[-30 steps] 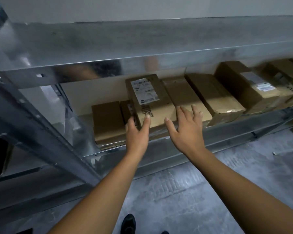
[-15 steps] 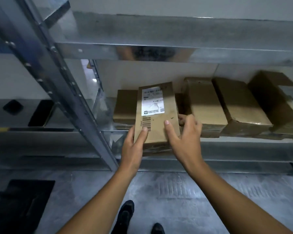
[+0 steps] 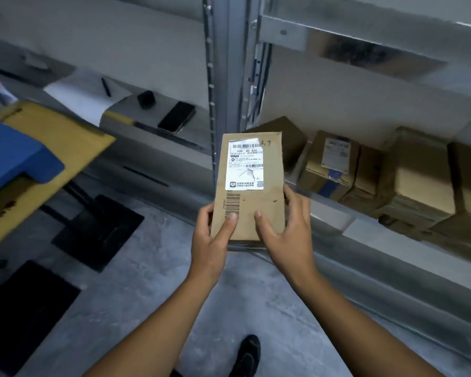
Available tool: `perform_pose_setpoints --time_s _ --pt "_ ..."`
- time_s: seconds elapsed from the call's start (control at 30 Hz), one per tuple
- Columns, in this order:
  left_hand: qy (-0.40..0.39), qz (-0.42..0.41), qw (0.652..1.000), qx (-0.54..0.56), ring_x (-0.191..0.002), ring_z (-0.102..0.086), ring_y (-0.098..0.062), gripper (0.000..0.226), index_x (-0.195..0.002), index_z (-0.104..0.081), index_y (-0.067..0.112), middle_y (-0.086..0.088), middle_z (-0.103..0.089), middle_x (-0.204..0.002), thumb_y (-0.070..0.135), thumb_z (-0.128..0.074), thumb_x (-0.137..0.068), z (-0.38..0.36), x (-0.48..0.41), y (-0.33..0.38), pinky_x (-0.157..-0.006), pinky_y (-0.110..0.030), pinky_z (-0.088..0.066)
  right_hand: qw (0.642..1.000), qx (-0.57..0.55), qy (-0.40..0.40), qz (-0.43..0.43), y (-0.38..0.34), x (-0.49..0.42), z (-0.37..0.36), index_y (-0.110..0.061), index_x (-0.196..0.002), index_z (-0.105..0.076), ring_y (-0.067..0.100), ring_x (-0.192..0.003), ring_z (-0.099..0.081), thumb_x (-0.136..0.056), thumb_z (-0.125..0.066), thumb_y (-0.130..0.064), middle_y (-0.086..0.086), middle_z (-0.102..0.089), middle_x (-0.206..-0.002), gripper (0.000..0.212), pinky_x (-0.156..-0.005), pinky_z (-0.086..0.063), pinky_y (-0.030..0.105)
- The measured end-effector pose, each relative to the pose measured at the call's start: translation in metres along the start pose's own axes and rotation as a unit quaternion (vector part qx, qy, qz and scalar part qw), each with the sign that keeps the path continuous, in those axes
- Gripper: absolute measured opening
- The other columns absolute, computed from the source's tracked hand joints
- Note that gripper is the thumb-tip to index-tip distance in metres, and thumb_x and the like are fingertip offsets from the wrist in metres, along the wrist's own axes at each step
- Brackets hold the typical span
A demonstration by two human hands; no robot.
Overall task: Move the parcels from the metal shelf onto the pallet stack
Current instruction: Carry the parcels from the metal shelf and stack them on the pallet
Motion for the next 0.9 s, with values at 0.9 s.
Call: perform_pose_setpoints --time_s 0.9 --pt "0.455 -0.067 0.888 0.001 -0.106 -0.069 0.004 0.038 -0.13 -0.058 0.036 0.024 -0.072 -0.115 0.032 -0.074 -0.096 0.668 0.073 0.088 -0.08 -0.01 -0.052 0.882 -0.124 -0.41 0.197 -0.388 0.18 -0.577 -0.031 -0.156 -0.039 -0.002 -0.135 -0.051 -0.094 -0.075 -0.042 -0.014 -0.053 -0.148 0.072 -0.112 -0.05 0.038"
Point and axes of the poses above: each hand's wrist, its own x-axis away from the middle knuckle, its own z-axis out of the back of the hand, y = z × x, the point moved 6 cm from there along -x, towards the middle knuckle
